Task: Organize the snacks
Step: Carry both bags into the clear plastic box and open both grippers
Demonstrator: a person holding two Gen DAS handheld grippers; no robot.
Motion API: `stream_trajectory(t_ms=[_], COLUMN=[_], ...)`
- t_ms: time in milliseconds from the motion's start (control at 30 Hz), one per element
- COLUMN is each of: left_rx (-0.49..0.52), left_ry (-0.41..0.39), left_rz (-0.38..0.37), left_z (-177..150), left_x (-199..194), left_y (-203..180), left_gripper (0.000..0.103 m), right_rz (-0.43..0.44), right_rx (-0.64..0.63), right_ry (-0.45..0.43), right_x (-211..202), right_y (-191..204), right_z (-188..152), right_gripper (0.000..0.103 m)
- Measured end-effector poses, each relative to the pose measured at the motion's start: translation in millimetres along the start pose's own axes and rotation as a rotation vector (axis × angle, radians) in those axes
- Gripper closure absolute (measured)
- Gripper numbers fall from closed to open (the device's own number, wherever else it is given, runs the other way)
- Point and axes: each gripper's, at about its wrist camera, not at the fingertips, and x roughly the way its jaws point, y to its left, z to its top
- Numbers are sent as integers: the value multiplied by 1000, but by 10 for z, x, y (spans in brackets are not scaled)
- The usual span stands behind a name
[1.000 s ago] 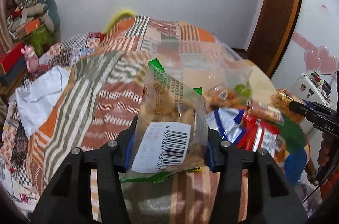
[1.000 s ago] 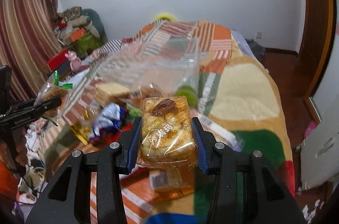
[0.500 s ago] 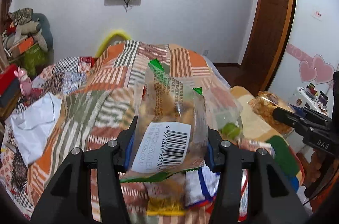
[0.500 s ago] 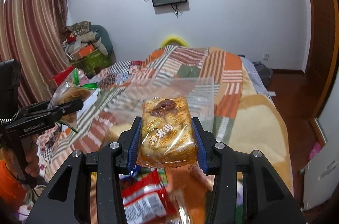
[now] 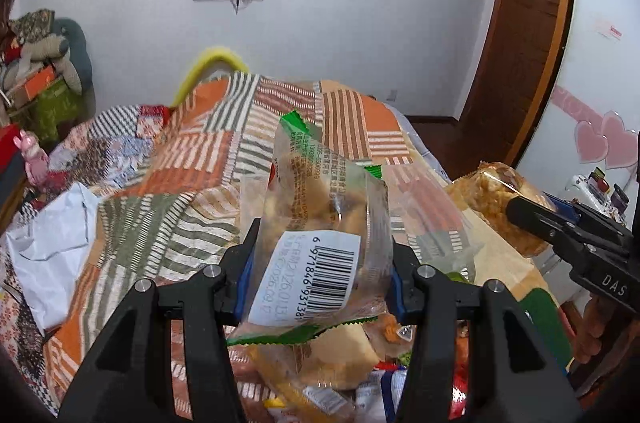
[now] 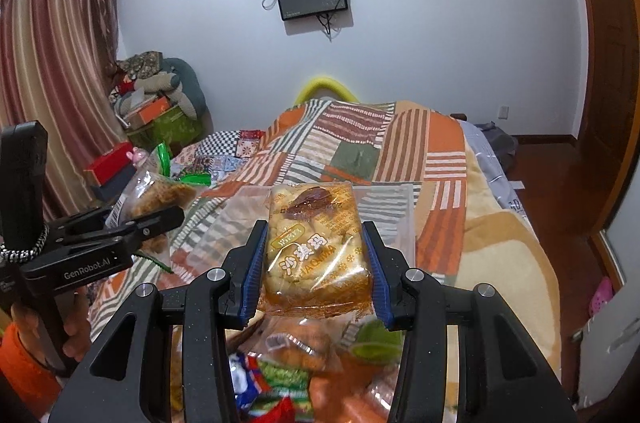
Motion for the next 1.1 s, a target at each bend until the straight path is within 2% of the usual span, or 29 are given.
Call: stream_trajectory(t_ms=[367,600,700,800,1100], left_rx=[-21,-16,-26,-8,34], left_ry=[135,182,200,187,156], left_rz=[13,20,10,38,21], left_z=[11,-8,-14,-15,-17], left_x=[702,931,979,970,703], left_y=[96,76,80,57,-42], left_gripper=[52,52,51,48,44], right_rz=[-27,-18,-16,-21,-44], right_rx=[-7,45,56,43,-16], right_ry=[134,220,252,283,234], right_x=[548,819,886,909,626], right_y=[-118,-234,-233,-206,-154], right_z=[-19,-65,-90,-118,-67], right_gripper=[61,61,61,60,59])
